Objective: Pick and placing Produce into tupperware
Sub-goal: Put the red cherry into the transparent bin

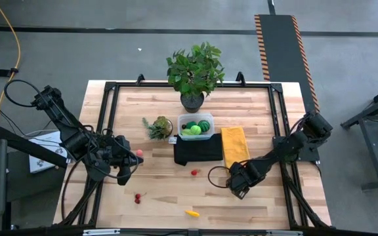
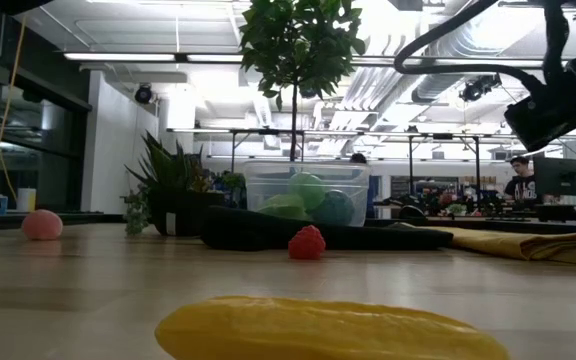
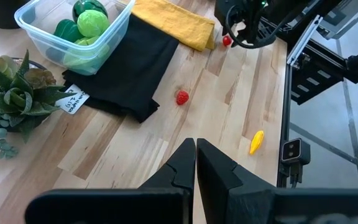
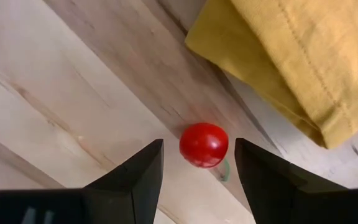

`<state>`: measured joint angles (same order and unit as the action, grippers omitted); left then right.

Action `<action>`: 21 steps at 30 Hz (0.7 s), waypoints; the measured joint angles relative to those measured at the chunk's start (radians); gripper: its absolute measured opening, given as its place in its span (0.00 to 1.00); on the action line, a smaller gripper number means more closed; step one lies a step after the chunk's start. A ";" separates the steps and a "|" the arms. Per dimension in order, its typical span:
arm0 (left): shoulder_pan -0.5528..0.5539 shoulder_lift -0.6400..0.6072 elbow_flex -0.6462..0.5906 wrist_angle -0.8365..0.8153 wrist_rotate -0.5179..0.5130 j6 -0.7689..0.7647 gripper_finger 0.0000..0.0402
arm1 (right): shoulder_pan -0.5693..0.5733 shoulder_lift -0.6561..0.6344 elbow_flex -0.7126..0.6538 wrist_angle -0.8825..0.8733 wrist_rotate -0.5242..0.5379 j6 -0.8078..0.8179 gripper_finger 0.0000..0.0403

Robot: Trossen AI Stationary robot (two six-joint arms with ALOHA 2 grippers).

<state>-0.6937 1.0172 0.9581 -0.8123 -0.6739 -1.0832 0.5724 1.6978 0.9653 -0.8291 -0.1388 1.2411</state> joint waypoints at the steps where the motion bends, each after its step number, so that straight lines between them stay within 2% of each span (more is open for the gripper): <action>1: 0.000 0.000 0.000 0.000 0.000 0.000 0.01 | 0.000 0.000 0.000 0.000 0.003 0.000 0.47; 16: 0.000 0.000 0.000 0.001 0.000 0.000 0.01 | 0.000 0.027 0.000 0.013 -0.003 -0.007 0.47; 21: 0.000 0.000 0.000 0.001 0.000 0.000 0.01 | 0.000 0.027 0.000 0.016 -0.003 -0.007 0.41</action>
<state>-0.6937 1.0172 0.9581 -0.8112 -0.6735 -1.0832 0.5720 1.7245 0.9653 -0.8131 -0.1417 1.2339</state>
